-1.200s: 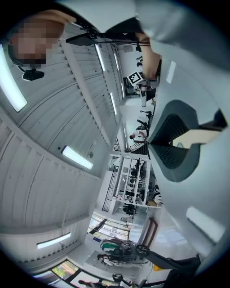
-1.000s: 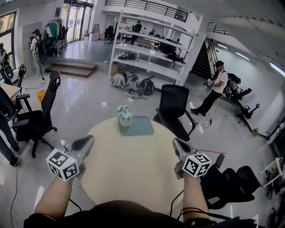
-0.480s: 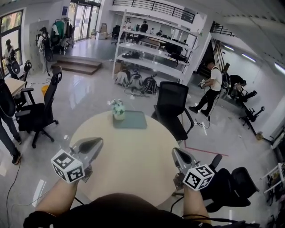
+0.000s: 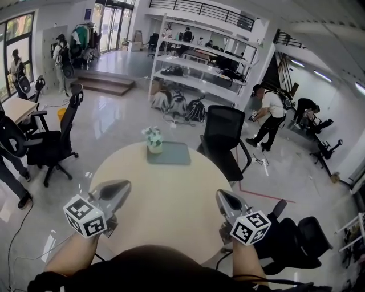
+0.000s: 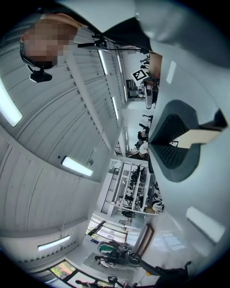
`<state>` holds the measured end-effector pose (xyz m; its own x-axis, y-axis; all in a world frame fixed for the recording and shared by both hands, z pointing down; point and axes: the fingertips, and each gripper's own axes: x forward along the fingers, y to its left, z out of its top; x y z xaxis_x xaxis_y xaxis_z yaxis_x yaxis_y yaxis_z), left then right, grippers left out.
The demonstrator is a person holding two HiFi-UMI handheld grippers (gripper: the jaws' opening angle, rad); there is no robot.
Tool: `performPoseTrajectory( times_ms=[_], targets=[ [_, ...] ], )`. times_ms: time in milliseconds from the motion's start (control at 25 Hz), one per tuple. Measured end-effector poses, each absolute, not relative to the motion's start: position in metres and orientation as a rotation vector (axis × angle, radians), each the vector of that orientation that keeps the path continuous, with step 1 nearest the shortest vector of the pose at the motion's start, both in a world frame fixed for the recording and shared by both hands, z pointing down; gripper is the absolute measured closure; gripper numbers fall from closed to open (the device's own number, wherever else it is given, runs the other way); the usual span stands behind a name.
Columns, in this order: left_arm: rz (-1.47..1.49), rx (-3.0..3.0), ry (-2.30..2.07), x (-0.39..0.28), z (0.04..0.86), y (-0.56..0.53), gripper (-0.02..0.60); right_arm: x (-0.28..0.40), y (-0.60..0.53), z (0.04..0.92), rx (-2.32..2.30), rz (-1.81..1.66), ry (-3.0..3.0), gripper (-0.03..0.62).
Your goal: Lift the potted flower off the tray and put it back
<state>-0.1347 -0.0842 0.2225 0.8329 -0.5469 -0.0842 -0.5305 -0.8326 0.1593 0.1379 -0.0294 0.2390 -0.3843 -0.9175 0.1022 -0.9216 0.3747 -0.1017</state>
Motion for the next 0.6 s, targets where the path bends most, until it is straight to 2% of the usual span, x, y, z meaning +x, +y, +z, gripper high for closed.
performPoseTrajectory(
  times_ms=[600],
  targets=[
    [-0.198,2.858,-0.832,-0.142,0.226,-0.094,0.586,0.123,-0.034,0.235,1.702,0.202,-2.573,0.583]
  ],
)
